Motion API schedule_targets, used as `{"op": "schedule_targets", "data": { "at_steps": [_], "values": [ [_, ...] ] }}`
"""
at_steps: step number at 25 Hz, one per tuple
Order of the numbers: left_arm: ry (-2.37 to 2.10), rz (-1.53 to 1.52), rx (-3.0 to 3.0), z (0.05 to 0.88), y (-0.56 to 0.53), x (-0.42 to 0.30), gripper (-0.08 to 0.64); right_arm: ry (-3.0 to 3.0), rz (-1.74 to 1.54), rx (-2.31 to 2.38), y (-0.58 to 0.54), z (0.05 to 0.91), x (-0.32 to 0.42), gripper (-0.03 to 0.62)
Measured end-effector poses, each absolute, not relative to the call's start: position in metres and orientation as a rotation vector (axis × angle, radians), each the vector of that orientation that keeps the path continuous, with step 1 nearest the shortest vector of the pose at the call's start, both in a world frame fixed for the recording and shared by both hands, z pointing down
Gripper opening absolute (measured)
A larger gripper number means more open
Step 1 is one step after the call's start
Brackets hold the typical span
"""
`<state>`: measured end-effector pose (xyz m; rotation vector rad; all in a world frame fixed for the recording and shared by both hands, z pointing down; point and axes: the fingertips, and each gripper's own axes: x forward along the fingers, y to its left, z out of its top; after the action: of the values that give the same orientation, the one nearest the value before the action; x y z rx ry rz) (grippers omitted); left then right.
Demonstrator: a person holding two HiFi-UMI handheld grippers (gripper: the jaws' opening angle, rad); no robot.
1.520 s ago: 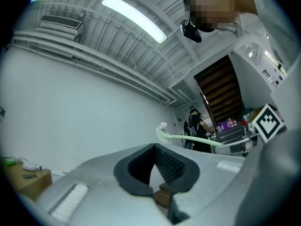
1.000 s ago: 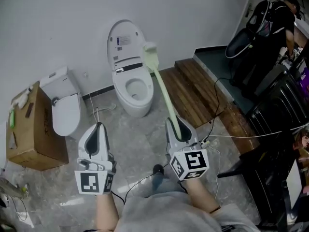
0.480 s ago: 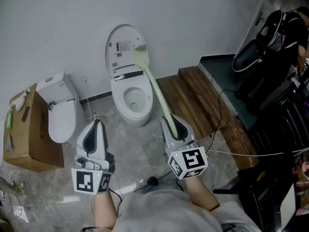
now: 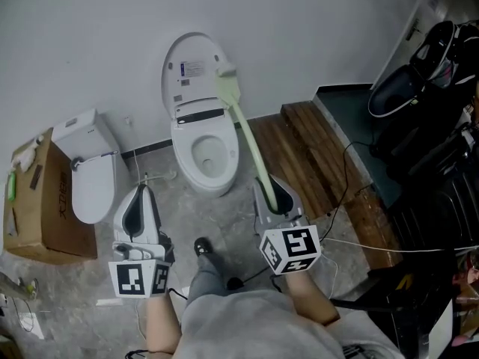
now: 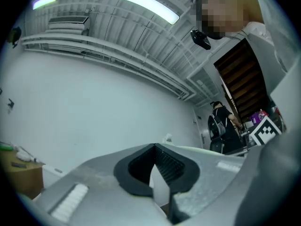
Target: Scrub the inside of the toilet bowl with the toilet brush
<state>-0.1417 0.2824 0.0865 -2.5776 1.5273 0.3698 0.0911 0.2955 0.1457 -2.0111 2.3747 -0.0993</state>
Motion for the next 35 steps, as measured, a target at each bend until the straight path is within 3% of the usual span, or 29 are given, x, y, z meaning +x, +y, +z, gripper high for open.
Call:
{"op": "schedule_targets", "data": {
  "at_steps": [21,35],
  "values": [
    [1.471,0.385,-2.613,0.082,0.034,-0.155,0.000,2.315,-0.210,-2.070,0.061,0.153,0.084,0.087],
    [1.418,0.309,-2.677,0.112,-0.047,-0.158,0.000,2.374,-0.389,-2.092,-0.009,0.205,0.066,0.087]
  ]
}}
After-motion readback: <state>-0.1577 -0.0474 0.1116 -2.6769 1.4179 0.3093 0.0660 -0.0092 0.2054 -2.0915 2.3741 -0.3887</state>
